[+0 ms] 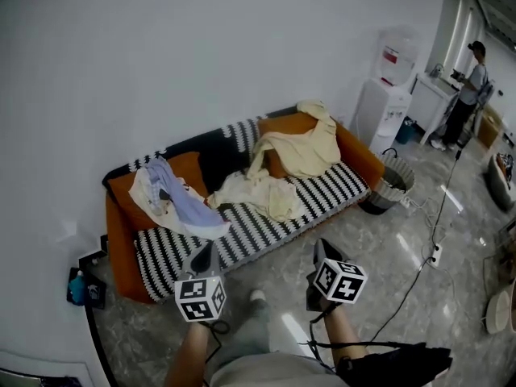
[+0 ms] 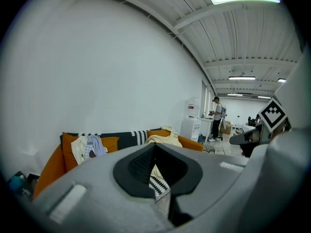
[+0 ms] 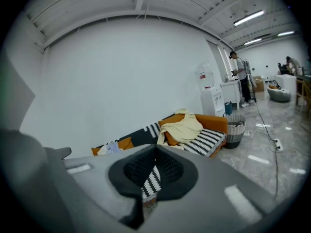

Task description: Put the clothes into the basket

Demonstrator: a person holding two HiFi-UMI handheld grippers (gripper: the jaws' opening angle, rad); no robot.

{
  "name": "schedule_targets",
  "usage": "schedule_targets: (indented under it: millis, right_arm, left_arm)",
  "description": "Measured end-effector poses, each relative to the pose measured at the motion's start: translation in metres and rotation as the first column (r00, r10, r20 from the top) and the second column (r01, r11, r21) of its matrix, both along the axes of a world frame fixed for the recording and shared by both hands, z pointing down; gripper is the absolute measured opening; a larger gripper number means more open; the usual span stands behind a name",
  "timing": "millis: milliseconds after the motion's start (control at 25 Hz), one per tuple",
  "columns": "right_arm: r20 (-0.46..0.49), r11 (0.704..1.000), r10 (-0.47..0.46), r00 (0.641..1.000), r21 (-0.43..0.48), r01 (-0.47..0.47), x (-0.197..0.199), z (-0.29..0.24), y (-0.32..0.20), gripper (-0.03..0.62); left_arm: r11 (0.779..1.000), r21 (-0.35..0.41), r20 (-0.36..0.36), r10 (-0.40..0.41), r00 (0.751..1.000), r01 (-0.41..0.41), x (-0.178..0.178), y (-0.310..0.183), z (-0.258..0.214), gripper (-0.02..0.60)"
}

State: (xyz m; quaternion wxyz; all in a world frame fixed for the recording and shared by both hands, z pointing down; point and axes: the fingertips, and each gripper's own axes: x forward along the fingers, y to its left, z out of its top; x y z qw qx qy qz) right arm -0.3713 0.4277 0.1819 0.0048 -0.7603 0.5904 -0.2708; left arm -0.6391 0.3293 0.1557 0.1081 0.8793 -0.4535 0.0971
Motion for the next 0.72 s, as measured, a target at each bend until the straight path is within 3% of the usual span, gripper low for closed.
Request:
schedule_targets:
  millis: [240,520,720]
  right_arm:
    - [0.012,1.000,0.004,1.000,0.012,-0.004,0.059,0.001,-0.093,0.003]
    - [-0.042,0.999,-0.013,0.999,0.048,0.015,0.134,-0.037,-0.231,0.003]
    - [-0.076,0.999,-0.029,0.997,0.024,0.031,0.174,-0.038,-0.291,0.003]
  left_arm:
    - [0.999,-0.009,0.034,0.048,0.998,-0.048,0.061,-0.097,0.015,-0.005]
    - [0.998,-0.056,-0.030,-0.043,0.999,0.041,0.105,-0.244,0.009,-0.005]
    - [0.993,-0.075,-0.044,-0.096,0.994,0.093,0.134,-0.317,0.013,-0.005]
